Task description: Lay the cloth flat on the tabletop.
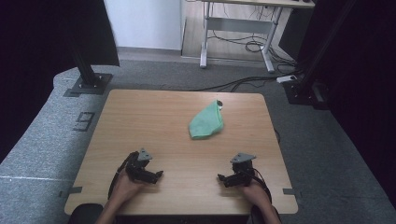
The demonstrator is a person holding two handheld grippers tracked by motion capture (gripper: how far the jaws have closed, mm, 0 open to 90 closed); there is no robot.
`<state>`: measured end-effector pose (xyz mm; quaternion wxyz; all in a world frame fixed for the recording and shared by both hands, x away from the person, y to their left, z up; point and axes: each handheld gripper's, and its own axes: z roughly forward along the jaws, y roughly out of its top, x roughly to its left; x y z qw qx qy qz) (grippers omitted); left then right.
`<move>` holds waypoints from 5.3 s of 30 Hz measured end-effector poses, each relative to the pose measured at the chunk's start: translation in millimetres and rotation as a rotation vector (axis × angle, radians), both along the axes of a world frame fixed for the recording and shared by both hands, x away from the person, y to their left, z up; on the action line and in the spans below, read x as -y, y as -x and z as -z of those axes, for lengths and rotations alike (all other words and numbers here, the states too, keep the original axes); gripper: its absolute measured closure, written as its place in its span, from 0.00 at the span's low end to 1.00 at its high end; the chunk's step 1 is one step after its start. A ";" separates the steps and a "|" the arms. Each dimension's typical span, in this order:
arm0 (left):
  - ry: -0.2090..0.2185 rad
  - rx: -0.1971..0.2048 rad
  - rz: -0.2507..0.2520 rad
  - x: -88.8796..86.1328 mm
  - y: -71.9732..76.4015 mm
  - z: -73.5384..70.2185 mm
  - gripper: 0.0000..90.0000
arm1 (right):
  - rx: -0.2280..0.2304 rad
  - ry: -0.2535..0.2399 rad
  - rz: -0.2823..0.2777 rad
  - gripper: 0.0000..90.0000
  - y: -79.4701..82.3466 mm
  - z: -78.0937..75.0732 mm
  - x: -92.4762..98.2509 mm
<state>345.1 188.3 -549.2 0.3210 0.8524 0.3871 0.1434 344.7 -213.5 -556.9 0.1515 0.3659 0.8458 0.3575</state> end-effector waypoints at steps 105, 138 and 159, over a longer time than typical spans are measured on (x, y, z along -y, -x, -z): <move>0.071 0.035 0.180 103.1 -92.0 -57.0 0.53 | 0.000 0.000 -0.001 0.00 -0.1 0.0 0.2; -0.022 0.028 0.139 145.0 -146.5 -18.5 0.68 | -0.002 -0.002 -0.001 0.00 -0.1 -0.1 0.3; -0.060 0.006 0.150 125.0 -121.3 -22.5 0.92 | 0.001 -0.002 -0.002 0.00 -0.2 0.0 0.3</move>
